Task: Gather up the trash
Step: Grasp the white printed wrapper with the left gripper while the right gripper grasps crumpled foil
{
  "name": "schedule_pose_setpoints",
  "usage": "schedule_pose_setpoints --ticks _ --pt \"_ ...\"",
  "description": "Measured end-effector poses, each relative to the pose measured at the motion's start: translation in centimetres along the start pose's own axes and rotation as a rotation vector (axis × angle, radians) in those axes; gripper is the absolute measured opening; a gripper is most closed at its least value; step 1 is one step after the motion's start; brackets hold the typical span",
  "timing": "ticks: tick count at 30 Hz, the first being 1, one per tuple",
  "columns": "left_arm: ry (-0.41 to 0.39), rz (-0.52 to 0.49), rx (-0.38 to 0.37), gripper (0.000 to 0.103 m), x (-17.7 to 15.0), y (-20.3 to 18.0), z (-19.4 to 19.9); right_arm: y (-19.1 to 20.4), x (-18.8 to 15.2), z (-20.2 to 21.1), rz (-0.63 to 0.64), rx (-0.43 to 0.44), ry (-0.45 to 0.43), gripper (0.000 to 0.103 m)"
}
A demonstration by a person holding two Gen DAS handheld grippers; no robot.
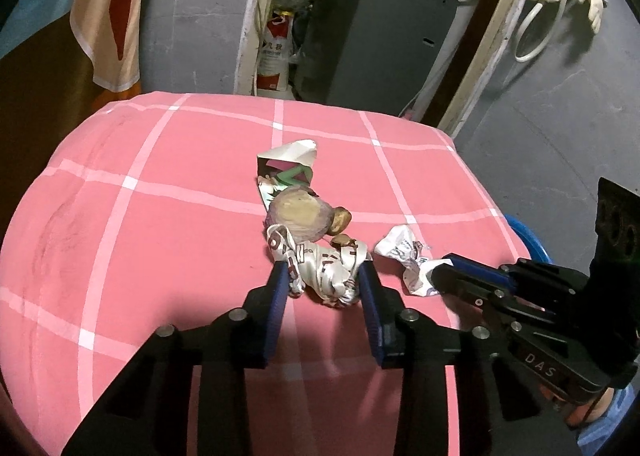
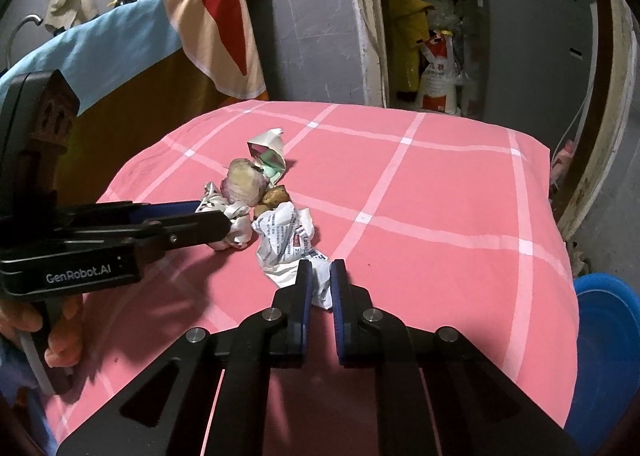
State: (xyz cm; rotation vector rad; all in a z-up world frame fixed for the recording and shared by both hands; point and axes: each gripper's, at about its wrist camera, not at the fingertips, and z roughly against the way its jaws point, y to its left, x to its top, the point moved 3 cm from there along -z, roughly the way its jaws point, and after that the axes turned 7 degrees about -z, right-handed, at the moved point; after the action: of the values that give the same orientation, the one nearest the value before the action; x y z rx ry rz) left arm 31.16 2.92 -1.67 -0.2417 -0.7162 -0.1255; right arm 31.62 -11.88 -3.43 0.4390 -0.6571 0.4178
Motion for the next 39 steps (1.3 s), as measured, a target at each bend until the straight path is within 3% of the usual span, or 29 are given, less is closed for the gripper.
schedule_pose_setpoints --ticks 6,8,9,10,16,19,23,26,29,31,32,39 --pt "-0.002 0.011 -0.013 0.023 -0.1 0.2 0.0 -0.4 -0.1 0.1 -0.028 0.032 -0.005 0.01" --pt "-0.003 0.018 -0.015 0.023 -0.1 0.2 0.2 -0.3 -0.1 0.1 -0.023 0.035 -0.008 0.017" --pt "-0.004 0.021 -0.014 0.023 -0.2 0.2 0.3 -0.2 -0.1 0.2 -0.02 0.037 -0.008 0.028" --pt "-0.004 0.026 -0.013 0.022 -0.2 0.3 0.4 -0.1 -0.1 0.2 -0.015 0.041 -0.011 0.031" --pt "-0.007 0.048 0.0 0.021 -0.8 1.0 1.4 1.1 0.1 -0.2 0.036 0.063 -0.001 0.032" --pt "-0.008 0.058 0.002 0.021 -1.1 1.4 1.9 1.6 0.2 -0.8 0.05 0.073 0.019 0.045" --pt "-0.011 0.061 0.003 0.021 -1.5 1.3 2.2 2.5 0.3 -1.5 0.083 0.07 0.033 0.047" --pt "-0.016 0.061 0.001 0.021 -1.6 1.1 2.4 2.7 0.3 -1.7 0.092 0.052 0.037 0.045" --pt "-0.02 0.058 0.0 0.021 -1.8 0.9 2.5 2.6 0.3 -1.7 0.095 0.017 0.03 0.031" --pt "-0.025 0.057 -0.003 0.02 -1.9 0.8 2.7 2.4 0.2 -1.5 0.092 0.017 0.028 0.013" --pt "-0.027 0.058 -0.007 0.02 -2.0 0.8 2.7 2.4 0.1 -1.5 0.094 0.005 0.03 0.011" --pt "-0.042 0.049 -0.02 0.02 -2.6 0.3 3.2 2.3 -0.8 -0.5 0.104 -0.001 0.003 0.007"
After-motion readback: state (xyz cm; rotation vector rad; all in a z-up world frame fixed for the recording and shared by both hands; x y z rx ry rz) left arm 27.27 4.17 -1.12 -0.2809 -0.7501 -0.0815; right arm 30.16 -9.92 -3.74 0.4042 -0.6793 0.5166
